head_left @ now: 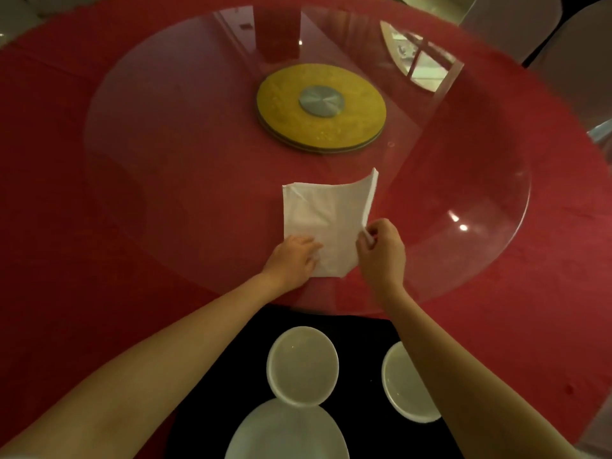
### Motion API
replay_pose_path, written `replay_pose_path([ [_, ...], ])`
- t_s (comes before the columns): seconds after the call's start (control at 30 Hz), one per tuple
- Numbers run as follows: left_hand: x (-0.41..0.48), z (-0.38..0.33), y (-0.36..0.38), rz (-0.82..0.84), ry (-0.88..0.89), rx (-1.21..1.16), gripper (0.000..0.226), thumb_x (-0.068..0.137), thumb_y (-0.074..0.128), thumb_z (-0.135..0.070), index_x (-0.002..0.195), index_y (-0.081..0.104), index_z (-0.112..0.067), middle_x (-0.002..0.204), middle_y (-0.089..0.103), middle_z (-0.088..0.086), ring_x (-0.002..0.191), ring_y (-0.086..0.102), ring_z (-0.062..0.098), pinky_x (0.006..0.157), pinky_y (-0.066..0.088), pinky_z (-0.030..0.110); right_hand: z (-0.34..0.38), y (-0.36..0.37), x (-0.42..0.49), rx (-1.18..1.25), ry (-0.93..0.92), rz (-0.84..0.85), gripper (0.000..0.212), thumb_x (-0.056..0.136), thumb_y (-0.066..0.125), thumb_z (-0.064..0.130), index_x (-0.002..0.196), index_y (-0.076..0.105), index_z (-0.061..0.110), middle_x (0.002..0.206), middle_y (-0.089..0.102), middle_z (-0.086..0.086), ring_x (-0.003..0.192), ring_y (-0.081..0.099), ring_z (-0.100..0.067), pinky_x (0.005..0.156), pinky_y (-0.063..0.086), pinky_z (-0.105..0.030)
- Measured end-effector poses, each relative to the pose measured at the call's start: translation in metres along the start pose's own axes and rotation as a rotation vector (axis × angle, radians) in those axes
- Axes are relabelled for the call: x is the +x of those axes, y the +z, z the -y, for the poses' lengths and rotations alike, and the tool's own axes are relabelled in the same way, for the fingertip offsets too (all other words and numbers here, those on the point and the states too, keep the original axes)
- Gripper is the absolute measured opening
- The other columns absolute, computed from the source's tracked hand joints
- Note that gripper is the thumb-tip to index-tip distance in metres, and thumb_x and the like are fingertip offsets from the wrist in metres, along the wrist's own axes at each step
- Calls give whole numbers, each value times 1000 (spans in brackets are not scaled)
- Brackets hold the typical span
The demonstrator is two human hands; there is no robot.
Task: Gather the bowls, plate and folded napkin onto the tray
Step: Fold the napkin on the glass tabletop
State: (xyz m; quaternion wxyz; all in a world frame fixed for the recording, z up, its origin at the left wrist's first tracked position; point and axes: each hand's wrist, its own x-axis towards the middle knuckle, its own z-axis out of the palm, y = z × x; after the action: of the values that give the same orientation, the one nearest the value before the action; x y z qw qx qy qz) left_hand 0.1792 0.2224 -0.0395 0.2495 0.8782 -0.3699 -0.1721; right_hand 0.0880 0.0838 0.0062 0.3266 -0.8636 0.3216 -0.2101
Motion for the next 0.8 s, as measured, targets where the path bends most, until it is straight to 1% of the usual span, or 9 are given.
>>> replay_pose_path([
  [0.07, 14, -3, -15, -38, -180, -427, 34, 94, 47, -21, 125, 56, -10, 128, 60, 13, 117, 56, 26, 96, 44, 34, 14, 9, -9, -2, -128, 10, 5, 81, 58, 8, 81, 54, 5, 83, 57, -9, 67, 48, -18, 56, 36, -32],
  [0.13, 28, -7, -32, -23, -337, -926, 34, 97, 42, -24, 123, 55, -6, 116, 64, 19, 99, 63, 27, 84, 50, 34, 24, 18, -19, -12, -207, 50, 5, 82, 60, 8, 83, 56, 5, 85, 60, -9, 70, 51, -18, 57, 35, -26],
  [0.17, 35, -8, -40, -32, -386, -1088, 36, 97, 40, -27, 121, 55, -5, 112, 64, 20, 94, 64, 27, 83, 52, 37, 28, 23, -24, -15, -233, 77, 5, 82, 60, 9, 85, 57, 5, 88, 62, -9, 73, 54, -20, 58, 38, -26],
  [0.2, 43, -7, -48, -55, -423, -1156, 39, 97, 40, -32, 119, 56, -4, 110, 64, 18, 93, 64, 28, 84, 52, 41, 31, 28, -30, -11, -250, 104, 5, 83, 59, 9, 87, 59, 6, 90, 63, -9, 77, 57, -21, 60, 43, -28],
  [0.3, 64, -3, -64, -120, -482, -1041, 41, 93, 44, -39, 111, 61, -6, 105, 65, 11, 97, 62, 25, 86, 50, 39, 38, 43, -44, 13, -273, 149, 9, 83, 58, 5, 90, 63, 5, 92, 66, -9, 83, 58, -24, 67, 50, -36],
  [0.5, 83, 12, -62, -152, -514, -791, 26, 86, 59, -11, 107, 60, 4, 93, 60, 10, 80, 59, 21, 63, 48, 30, 38, 61, -52, 20, -224, 192, 7, 85, 58, 6, 88, 65, 4, 89, 65, -9, 84, 56, -22, 72, 50, -36],
  [0.63, 86, 15, -59, -182, -448, -593, 23, 82, 57, 0, 104, 62, 6, 90, 58, 10, 81, 55, 20, 51, 41, 21, 38, 62, -55, -57, -276, 198, 7, 85, 59, 7, 84, 66, 4, 84, 66, -10, 81, 56, -24, 70, 48, -35],
  [0.7, 88, 19, -57, -172, -434, -527, 21, 81, 56, 0, 101, 63, 4, 89, 59, 10, 82, 55, 21, 56, 42, 27, 35, 63, -56, -98, -303, 219, 9, 85, 59, 8, 83, 68, 5, 82, 67, -9, 81, 56, -24, 71, 47, -35],
  [0.8, 87, 25, -58, -209, -425, -513, 29, 79, 55, 3, 107, 59, 0, 104, 64, 15, 94, 60, 26, 78, 49, 36, 29, 63, -60, -130, -341, 299, 11, 87, 58, 11, 86, 69, 7, 86, 67, -6, 83, 55, -23, 76, 47, -35],
])
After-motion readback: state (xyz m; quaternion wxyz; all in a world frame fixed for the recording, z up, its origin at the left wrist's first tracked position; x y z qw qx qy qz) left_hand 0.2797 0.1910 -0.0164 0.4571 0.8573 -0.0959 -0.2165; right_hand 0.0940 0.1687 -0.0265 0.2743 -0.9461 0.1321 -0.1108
